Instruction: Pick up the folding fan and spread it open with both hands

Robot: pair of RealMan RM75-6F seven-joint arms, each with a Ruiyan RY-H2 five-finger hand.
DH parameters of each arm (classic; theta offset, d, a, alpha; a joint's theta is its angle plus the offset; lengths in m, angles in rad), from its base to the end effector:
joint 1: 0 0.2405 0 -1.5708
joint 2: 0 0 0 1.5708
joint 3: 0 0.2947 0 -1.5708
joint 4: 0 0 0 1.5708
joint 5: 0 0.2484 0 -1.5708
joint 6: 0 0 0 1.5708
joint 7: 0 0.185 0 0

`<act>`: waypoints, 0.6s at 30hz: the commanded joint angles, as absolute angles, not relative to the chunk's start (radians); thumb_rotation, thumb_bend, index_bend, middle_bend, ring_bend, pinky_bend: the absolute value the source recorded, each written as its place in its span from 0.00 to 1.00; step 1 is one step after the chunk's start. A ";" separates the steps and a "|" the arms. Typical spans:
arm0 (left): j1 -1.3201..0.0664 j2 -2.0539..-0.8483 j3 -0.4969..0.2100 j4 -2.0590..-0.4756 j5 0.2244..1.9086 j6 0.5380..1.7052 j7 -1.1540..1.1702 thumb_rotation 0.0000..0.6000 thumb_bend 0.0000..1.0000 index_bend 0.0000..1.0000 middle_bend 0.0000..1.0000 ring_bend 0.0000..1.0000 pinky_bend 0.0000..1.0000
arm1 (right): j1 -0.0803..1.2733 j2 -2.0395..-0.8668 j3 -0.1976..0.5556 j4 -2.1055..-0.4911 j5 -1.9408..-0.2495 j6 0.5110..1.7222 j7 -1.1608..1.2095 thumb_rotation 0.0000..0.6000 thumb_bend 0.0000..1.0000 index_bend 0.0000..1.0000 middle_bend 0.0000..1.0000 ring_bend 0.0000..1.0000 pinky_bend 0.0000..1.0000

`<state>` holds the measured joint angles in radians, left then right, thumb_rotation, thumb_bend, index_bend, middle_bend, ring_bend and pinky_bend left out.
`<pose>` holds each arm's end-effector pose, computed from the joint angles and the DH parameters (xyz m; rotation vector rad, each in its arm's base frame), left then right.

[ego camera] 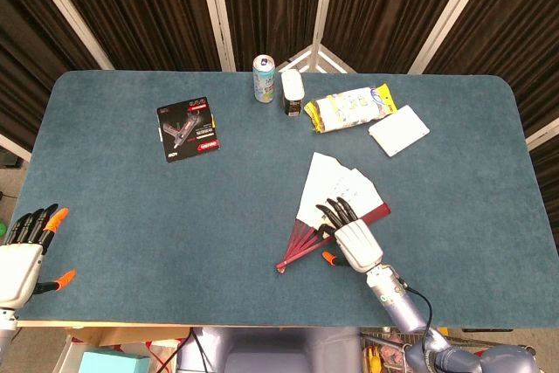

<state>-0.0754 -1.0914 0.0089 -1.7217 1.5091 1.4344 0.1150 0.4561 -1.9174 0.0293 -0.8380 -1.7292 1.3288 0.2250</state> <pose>-0.3466 0.2072 0.1197 -1.4704 -0.9595 -0.8120 -0.2447 -0.3253 -0.1365 1.8419 -0.8864 1.2818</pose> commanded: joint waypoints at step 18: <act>-0.076 -1.089 0.008 -1.724 1.506 1.435 0.109 1.00 0.00 0.00 0.00 0.00 0.00 | 0.463 -1.946 0.014 -0.836 -1.706 1.318 0.206 1.00 0.22 0.49 0.16 0.02 0.00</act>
